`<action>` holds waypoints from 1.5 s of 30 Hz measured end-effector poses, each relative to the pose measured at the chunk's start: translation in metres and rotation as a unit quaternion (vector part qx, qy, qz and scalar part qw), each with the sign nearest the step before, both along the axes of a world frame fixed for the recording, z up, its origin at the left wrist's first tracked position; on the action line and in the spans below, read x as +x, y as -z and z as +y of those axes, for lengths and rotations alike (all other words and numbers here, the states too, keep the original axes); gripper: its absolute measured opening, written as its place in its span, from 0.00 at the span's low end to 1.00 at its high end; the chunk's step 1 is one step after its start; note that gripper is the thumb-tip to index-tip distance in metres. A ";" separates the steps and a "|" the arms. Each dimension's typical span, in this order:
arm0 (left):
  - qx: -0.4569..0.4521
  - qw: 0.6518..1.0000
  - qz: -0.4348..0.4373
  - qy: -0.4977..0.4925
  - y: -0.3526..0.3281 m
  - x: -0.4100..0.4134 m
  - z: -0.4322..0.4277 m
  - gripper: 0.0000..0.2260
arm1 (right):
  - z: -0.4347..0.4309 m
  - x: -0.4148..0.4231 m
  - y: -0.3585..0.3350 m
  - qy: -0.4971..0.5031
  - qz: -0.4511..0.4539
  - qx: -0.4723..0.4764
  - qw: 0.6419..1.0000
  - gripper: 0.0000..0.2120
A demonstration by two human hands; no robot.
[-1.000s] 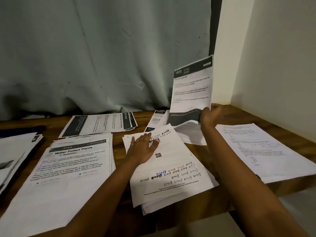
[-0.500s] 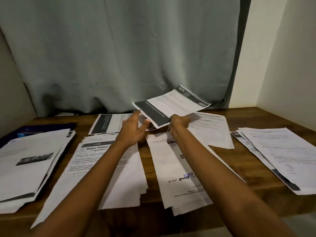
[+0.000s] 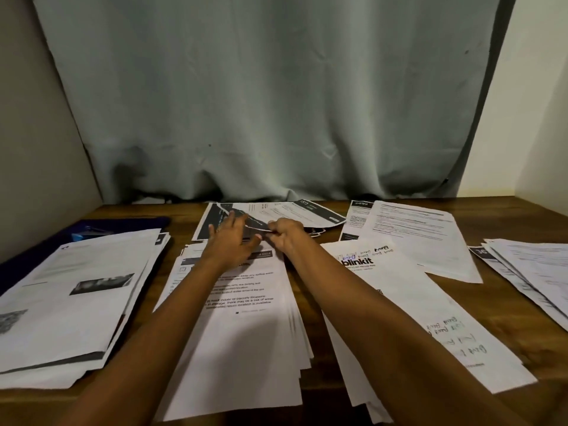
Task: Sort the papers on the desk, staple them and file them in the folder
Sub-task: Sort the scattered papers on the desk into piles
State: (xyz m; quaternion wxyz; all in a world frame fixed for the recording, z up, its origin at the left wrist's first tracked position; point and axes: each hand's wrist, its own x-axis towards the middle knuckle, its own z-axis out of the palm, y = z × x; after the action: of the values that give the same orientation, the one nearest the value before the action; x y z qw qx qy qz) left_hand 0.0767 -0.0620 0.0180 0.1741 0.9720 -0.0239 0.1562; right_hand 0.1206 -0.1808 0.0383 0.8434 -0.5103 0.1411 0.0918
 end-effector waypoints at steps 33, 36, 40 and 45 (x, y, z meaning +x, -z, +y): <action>0.142 0.987 0.081 0.006 -0.014 0.021 -0.055 0.25 | -0.158 0.000 0.005 0.037 -0.072 -0.253 0.964 0.06; 0.126 0.988 0.057 0.061 -0.015 0.012 -0.096 0.26 | -0.186 -0.008 0.011 0.147 -0.108 -0.375 0.909 0.06; 0.088 0.985 0.036 0.147 -0.004 -0.001 -0.145 0.24 | -0.231 -0.029 0.014 0.195 -0.153 -0.507 0.826 0.09; 0.048 0.981 0.027 0.185 0.016 -0.019 -0.188 0.25 | -0.290 -0.042 0.026 0.210 -0.035 -0.631 0.746 0.17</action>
State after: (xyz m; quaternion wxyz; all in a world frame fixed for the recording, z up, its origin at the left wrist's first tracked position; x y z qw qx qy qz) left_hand 0.0574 -0.2499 0.0016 0.1535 0.9618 -0.2066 0.0933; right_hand 0.0787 -0.4704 0.0119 0.3310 -0.8866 0.2405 -0.2159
